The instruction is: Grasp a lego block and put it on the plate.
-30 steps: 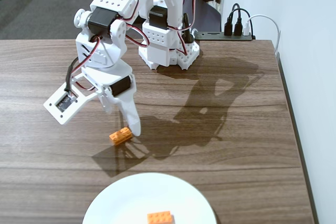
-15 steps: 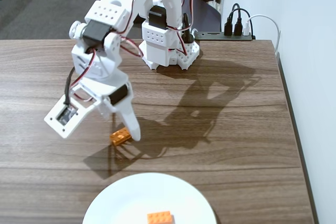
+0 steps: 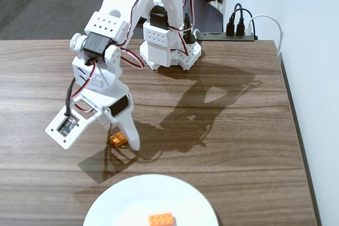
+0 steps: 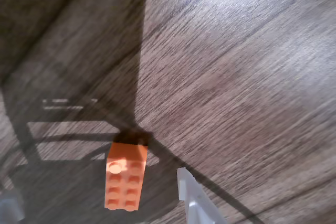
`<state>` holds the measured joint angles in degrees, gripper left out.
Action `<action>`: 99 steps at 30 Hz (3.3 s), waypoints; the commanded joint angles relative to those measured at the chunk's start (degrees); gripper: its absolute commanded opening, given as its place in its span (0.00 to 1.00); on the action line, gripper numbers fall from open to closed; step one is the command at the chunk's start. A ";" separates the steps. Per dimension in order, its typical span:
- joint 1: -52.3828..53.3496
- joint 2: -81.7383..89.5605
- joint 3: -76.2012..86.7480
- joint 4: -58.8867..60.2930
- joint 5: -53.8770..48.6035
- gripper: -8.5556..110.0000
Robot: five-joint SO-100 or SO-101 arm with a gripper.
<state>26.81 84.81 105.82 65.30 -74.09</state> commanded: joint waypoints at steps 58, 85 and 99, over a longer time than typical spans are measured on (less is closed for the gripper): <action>-3.34 10.90 -1.85 -4.66 -7.73 0.11; -7.21 11.07 -8.61 -21.01 -15.21 0.11; -14.85 0.62 -19.78 -15.29 -11.34 0.11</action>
<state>13.18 85.17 89.74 49.75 -86.13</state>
